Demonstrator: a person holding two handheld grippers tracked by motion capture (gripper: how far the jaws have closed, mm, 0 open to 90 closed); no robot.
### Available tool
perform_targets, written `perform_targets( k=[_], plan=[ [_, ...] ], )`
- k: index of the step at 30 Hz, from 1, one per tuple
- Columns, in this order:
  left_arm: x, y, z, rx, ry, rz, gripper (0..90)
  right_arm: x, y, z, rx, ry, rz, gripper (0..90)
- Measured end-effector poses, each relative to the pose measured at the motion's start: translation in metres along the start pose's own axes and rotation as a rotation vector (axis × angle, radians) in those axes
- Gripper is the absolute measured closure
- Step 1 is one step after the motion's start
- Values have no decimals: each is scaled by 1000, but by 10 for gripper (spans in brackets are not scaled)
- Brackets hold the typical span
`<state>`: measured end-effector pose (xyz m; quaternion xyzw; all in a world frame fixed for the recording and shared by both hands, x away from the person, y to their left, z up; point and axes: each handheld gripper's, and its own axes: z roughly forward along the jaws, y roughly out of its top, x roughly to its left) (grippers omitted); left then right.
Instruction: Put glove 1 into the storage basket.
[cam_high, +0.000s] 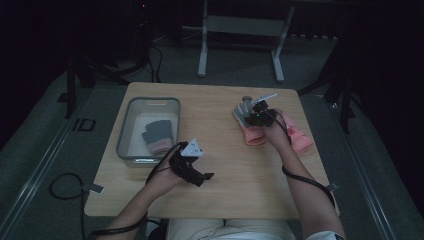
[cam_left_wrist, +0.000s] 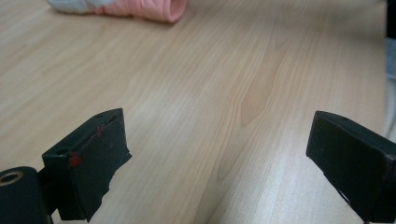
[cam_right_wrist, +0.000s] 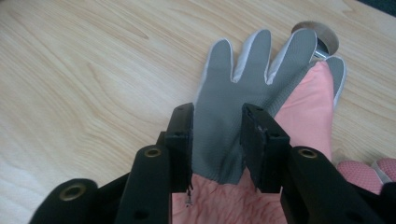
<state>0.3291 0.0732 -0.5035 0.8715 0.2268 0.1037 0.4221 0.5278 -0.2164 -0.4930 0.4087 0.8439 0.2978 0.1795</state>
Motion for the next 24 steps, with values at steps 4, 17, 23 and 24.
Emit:
perform_targets(
  k=[4, 17, 23, 24],
  plan=[
    [-12, -16, 15, 14, 26, 10, 50, -4, -3, 17, 42, -21, 5, 626],
    [-32, -42, 17, -49, 155, -27, 50, -9, -10, 32, 88, 25, 110, 853],
    [-40, -49, 15, -80, 196, -44, 50, -7, -14, 10, -16, 82, 171, 890],
    [-41, -51, 13, -106, 185, -50, 50, -5, -15, 5, -30, 86, 178, 890]
  ],
)
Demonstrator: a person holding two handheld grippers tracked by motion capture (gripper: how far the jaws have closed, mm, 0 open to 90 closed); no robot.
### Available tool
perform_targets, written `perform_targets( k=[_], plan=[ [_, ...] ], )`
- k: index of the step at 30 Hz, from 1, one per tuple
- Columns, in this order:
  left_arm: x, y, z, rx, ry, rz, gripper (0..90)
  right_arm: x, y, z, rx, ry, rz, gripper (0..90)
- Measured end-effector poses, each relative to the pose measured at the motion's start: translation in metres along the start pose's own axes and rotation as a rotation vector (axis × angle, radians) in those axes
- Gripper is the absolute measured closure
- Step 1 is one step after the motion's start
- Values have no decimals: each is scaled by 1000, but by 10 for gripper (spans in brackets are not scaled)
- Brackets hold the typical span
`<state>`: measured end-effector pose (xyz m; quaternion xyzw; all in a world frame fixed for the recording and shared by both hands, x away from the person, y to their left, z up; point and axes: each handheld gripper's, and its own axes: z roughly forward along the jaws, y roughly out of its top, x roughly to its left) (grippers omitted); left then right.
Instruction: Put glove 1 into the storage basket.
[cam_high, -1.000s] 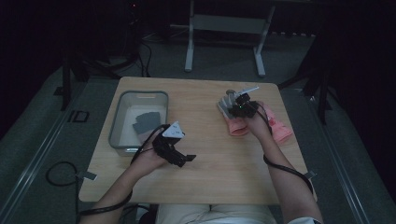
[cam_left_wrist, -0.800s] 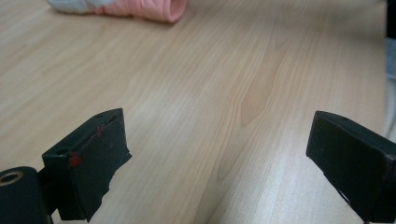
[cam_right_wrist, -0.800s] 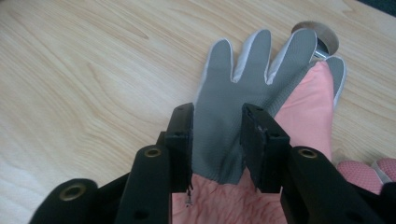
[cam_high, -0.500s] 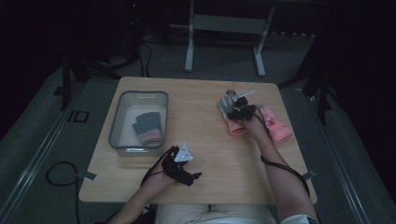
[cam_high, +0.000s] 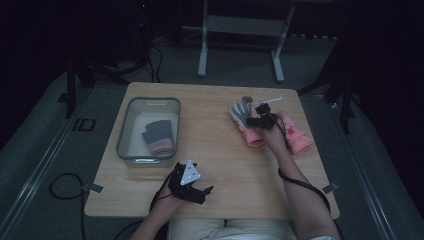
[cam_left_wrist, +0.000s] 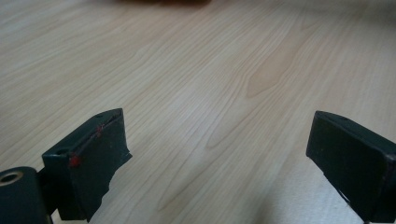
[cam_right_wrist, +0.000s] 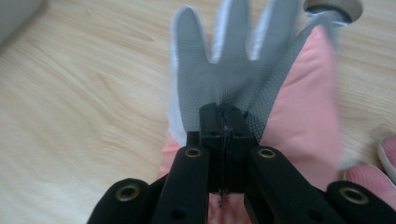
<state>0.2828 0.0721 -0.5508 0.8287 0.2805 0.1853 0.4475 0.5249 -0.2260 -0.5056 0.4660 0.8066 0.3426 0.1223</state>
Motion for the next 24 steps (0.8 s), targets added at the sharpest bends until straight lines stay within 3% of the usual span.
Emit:
perform_targets(
  k=[2, 4, 7, 8, 10, 14, 15, 17, 20, 24],
  plan=[
    [0, 0, -1, 0, 1, -1, 50, 1, 0, -6, -15, 8, 14, 890],
    [2, -1, -2, -4, 1, -13, 50, 10, -2, -27, -65, 29, 41, 890],
    [1, -1, 0, 11, 16, 11, 50, 25, -9, -49, -123, 59, 45, 890],
    [1, -1, 0, 11, 16, 11, 50, 25, -9, -49, -123, 59, 45, 890],
    [1, -2, 0, 6, 10, 8, 50, 41, -17, -69, -164, 45, 47, 891],
    [-2, -2, 2, 4, 3, 16, 50, 56, -26, -87, -202, 14, 63, 892],
    [-3, 0, 2, 14, 5, 33, 50, 69, -33, -98, -216, -43, 66, 892],
    [-3, -1, 3, 4, -4, 26, 50, 77, -38, -106, -223, -38, 92, 891],
    [-3, -1, 4, 14, 3, 47, 50, 92, -48, -114, -223, -67, 115, 891],
    [-3, 1, 4, 4, -5, 44, 50, 107, -63, -114, -223, -102, 164, 891]
  ],
)
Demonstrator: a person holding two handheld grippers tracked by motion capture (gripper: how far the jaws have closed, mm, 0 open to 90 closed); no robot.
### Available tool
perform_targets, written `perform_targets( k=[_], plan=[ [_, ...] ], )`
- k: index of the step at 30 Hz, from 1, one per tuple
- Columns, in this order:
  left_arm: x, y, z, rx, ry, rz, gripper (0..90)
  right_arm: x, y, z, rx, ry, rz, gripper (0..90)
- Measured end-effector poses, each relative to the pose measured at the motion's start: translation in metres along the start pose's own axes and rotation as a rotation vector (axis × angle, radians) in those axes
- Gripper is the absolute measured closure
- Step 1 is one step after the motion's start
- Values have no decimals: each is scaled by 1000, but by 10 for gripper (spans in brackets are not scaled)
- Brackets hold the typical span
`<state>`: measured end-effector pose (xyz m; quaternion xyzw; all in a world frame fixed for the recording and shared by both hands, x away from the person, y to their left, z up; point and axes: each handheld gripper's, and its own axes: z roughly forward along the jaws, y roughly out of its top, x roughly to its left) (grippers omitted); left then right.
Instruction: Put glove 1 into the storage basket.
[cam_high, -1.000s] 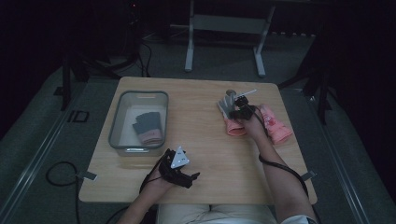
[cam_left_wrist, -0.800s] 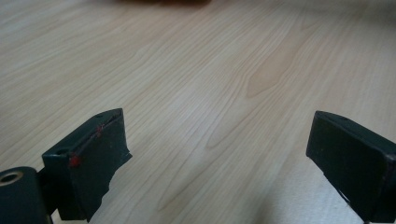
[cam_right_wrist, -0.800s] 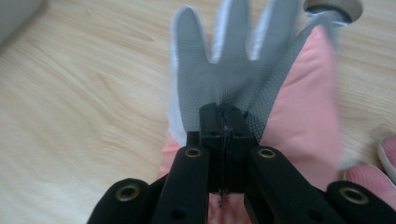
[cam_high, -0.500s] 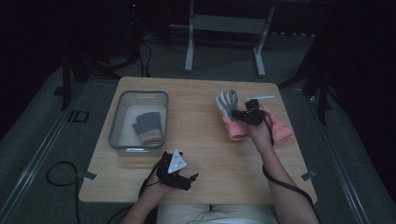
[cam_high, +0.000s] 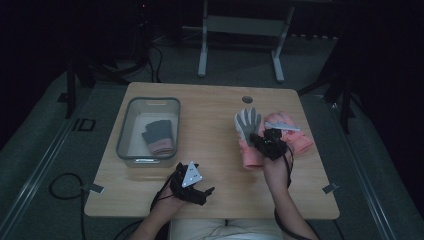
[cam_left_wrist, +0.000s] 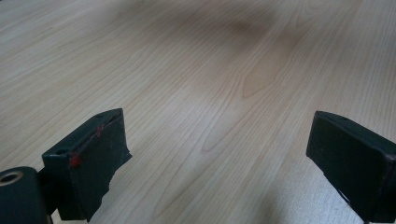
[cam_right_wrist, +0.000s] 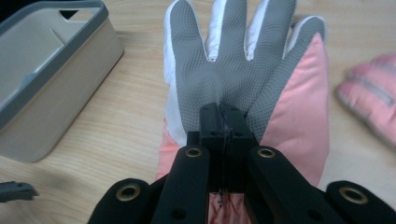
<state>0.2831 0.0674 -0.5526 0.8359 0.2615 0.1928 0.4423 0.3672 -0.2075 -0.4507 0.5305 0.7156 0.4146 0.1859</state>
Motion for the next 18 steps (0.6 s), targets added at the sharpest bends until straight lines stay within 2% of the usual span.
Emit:
perform_targets(
  k=[3, 5, 7, 10, 11, 13, 15, 18],
  plan=[
    [-1, 0, 1, -7, -10, -3, 50, 4, -9, 3, 3, -25, 0, 891],
    [-2, 0, 3, 1, -12, 12, 50, 8, -24, 15, 35, -38, 14, 891],
    [-3, 0, 3, 2, -10, 18, 50, 8, -31, 23, 46, -33, 49, 891],
    [-3, -1, 4, 10, -8, 25, 50, 10, -36, 33, 52, -43, 70, 890],
    [-3, -2, 5, 12, -11, 27, 50, 13, -42, 43, 52, -55, 90, 889],
    [-3, -2, 6, 15, -13, 28, 50, 14, -45, 48, 56, -54, 92, 888],
    [-4, -2, 6, 18, -9, 36, 50, 22, -54, 67, 97, -60, 76, 883],
    [-4, -2, 5, 16, -8, 39, 50, 26, -55, 72, 104, -58, 71, 855]
  ],
)
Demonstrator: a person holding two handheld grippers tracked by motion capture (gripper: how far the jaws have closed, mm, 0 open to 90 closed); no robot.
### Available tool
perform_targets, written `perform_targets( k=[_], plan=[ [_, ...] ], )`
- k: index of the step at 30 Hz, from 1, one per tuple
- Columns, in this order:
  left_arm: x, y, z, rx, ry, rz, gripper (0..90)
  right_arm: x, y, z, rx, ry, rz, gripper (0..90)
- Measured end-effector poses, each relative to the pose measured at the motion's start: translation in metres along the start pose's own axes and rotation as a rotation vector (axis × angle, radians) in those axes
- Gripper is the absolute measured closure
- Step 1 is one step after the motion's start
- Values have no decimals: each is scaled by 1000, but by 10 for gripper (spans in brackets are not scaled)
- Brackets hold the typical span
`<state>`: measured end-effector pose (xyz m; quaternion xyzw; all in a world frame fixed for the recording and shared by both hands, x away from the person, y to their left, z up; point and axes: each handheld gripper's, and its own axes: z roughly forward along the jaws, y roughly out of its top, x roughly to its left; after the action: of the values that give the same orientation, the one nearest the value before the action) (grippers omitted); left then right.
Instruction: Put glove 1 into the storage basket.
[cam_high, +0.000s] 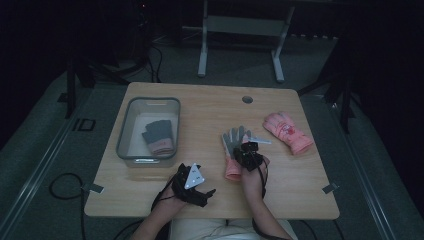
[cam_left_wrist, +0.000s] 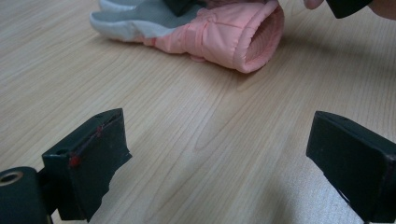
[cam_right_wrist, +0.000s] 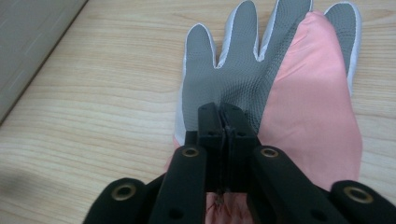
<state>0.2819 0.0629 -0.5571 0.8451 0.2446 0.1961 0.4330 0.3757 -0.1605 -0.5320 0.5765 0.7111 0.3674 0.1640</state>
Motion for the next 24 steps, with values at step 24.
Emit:
perform_targets(
  k=[24],
  plan=[
    [2, -1, -2, -48, -33, -27, 50, -75, 46, -54, -116, 82, -287, 673]
  ],
)
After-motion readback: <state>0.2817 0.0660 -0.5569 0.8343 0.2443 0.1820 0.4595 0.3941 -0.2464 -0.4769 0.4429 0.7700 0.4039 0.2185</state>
